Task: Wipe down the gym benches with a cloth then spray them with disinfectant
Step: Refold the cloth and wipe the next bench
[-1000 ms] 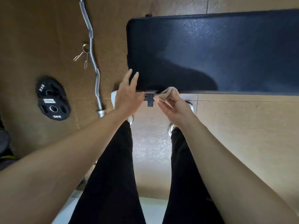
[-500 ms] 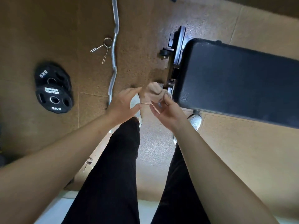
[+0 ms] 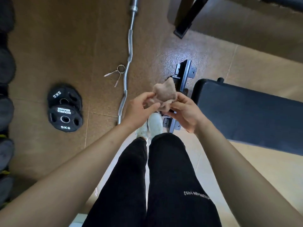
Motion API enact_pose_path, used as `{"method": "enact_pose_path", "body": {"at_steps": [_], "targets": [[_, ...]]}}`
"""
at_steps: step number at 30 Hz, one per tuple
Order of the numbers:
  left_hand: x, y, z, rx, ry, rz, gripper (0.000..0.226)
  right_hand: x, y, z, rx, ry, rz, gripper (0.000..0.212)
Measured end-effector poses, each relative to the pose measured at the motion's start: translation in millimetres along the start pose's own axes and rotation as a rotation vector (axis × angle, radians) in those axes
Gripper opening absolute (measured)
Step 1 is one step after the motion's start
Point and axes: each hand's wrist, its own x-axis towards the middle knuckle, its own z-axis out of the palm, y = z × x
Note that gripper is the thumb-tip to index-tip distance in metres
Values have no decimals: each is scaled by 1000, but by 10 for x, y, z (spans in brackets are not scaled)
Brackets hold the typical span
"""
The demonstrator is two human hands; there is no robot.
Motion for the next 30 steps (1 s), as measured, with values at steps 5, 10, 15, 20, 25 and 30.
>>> {"method": "enact_pose_path", "body": {"at_steps": [5, 10, 15, 20, 25, 30], "targets": [[304, 311, -55, -8, 101, -53, 14, 134, -338, -53, 126, 149, -105, 23], [741, 826, -217, 20, 127, -45, 8, 443, -643, -268, -31, 493, -96, 9], [1250, 1610, -237, 82, 97, -10, 7, 621, -1193, -489, -327, 477, -247, 32], [1795, 2406, -257, 85, 82, -117, 16, 678, -1876, -717, -728, 433, -378, 47], [2387, 2991, -224, 291, 69, -8, 10, 847, -2523, -1015, -923, 572, -363, 33], [3129, 3420, -35, 174, 42, -42, 8, 1235, -2903, -1398, -1065, 521, -303, 25]]}}
